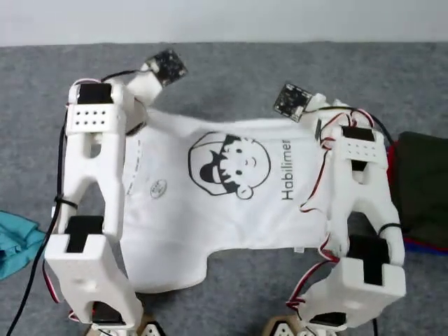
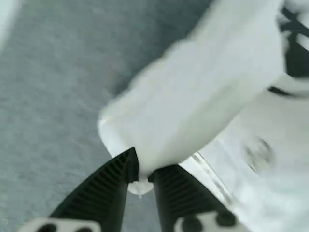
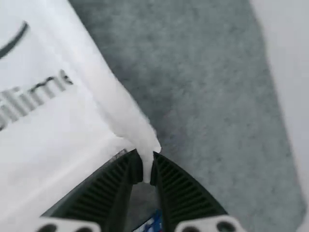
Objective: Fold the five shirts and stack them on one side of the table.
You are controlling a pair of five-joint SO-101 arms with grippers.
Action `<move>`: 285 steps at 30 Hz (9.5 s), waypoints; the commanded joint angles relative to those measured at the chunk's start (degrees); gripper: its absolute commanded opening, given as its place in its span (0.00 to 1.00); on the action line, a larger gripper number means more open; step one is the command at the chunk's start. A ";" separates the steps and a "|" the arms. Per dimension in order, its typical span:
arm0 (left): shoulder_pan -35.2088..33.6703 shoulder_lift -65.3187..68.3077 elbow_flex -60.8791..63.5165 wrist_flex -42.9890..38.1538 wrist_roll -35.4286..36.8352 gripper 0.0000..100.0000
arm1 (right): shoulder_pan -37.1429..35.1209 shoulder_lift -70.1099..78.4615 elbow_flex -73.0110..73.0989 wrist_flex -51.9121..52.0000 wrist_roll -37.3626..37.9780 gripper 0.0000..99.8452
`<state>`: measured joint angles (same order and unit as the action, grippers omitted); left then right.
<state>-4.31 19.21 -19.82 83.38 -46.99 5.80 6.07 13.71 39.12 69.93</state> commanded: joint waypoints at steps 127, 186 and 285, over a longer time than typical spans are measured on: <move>-7.91 -53.98 46.02 8.53 29.63 0.01 | -2.68 15.69 -36.92 57.89 -27.43 0.02; -52.31 -56.00 56.48 5.19 8.09 0.01 | -61.85 -18.95 18.20 38.55 -46.07 0.07; -47.38 -55.91 56.84 3.78 8.09 0.01 | -46.64 23.25 -49.58 48.31 -39.82 0.04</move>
<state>-51.96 -35.21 37.32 88.22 -38.29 -38.59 36.40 -32.53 86.95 29.85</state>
